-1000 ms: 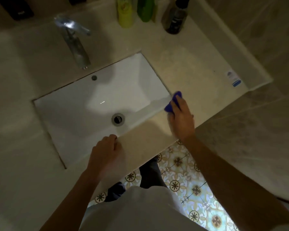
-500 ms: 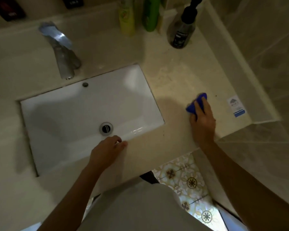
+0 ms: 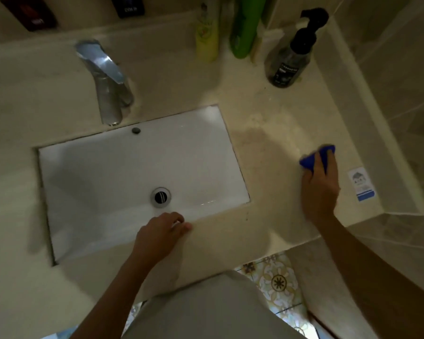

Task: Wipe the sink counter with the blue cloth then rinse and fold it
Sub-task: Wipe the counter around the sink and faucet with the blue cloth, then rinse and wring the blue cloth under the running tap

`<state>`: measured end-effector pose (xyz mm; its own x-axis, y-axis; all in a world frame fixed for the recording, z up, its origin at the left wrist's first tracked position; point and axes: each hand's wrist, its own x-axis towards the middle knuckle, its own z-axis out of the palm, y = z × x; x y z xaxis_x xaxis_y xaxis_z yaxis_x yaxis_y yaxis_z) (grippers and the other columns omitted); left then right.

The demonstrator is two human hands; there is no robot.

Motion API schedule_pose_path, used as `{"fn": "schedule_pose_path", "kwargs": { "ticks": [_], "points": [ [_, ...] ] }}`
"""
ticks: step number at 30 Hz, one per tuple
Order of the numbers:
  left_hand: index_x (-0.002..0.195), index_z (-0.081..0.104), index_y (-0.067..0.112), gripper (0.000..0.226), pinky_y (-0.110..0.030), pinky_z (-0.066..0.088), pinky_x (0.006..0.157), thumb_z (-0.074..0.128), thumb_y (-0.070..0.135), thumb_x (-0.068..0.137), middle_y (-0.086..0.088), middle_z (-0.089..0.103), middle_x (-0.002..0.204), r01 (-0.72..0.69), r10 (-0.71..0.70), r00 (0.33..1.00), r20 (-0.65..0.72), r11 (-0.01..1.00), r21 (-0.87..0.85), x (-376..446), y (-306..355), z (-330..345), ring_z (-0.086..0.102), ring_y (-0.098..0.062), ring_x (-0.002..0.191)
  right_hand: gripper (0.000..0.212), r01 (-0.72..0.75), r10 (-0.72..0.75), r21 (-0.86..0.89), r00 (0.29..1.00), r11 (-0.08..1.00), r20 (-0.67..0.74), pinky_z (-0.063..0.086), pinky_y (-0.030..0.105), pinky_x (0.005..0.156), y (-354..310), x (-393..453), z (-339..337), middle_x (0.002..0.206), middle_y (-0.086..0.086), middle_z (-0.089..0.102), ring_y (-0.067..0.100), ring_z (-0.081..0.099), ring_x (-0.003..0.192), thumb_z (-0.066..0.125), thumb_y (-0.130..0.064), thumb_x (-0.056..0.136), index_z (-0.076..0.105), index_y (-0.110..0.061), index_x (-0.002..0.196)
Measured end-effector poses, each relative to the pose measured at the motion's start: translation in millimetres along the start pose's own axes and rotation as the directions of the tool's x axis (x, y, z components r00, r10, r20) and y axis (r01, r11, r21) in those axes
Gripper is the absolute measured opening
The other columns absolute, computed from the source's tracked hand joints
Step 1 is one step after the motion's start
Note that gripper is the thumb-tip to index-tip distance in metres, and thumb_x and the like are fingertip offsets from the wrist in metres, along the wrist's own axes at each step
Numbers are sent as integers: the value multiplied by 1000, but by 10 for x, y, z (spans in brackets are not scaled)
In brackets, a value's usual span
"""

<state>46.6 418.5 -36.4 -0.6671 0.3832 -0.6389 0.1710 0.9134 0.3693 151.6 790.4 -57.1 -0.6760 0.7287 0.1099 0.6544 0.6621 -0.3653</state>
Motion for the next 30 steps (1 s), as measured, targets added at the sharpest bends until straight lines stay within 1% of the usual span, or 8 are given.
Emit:
{"fn": "schedule_pose_path", "kwargs": {
  "ticks": [5,10,14,19,22,24,26,30],
  "points": [
    [111,63,33,36,-34,48,83,46,60,93,5,64,116,8,-8,1000,10,1000,-11,-29,28,-28,60,-17,101,54,61,-70,154,996,986,57,30,39,117,-893,614,402,160,8,29,26,29,146,44,-19,96,40,-15,149],
    [113,62,31,38,-38,49,90,49,59,91,5,63,119,44,-43,998,44,999,-26,-22,48,-61,60,-19,107,45,274,-315,285,943,918,108,31,26,116,-1686,622,760,152,21,42,34,44,137,60,-2,91,56,2,136],
    [111,66,23,20,-31,52,89,60,32,94,0,70,113,69,-94,995,-46,920,-386,43,60,-253,63,-11,93,43,274,-433,484,865,831,254,28,28,115,-2008,333,804,153,15,42,27,43,138,60,4,91,58,2,134],
    [119,59,16,23,-23,58,78,50,12,99,-3,72,102,-180,-211,907,-364,588,-788,149,344,-1235,71,-13,85,19,-341,-240,669,748,660,618,49,30,71,-2283,-171,862,100,8,68,17,64,81,60,-11,95,68,-9,112],
    [135,45,6,34,-31,57,90,43,4,101,-15,65,121,-266,-162,941,-297,191,-945,363,468,-1859,69,-22,104,44,-834,-242,528,486,160,840,57,32,75,-2484,-368,988,122,17,68,28,68,100,76,-31,83,64,-7,117],
    [135,41,-6,35,-30,52,98,39,-3,100,-28,53,136,-235,-93,967,-236,26,-972,478,555,-2146,61,-28,117,65,-910,-254,415,401,3,880,60,33,74,-2614,-450,1072,117,14,71,24,72,95,87,-43,66,64,-6,114],
    [128,47,-9,33,-28,48,102,41,-10,96,-27,51,138,-204,-86,976,-199,-54,-977,553,640,-2320,57,-26,123,68,-900,-270,434,406,50,873,60,27,68,-2721,-507,1109,107,5,76,15,75,86,86,-45,64,64,-7,116],
    [140,32,-11,49,-41,42,111,34,-18,91,-21,54,116,-171,-99,984,-149,-271,-947,509,695,-2471,52,-34,128,36,-910,-317,413,383,29,868,57,20,68,-2850,-505,1212,103,-4,76,5,74,85,27,-16,108,54,-1,127]
  ]
}}
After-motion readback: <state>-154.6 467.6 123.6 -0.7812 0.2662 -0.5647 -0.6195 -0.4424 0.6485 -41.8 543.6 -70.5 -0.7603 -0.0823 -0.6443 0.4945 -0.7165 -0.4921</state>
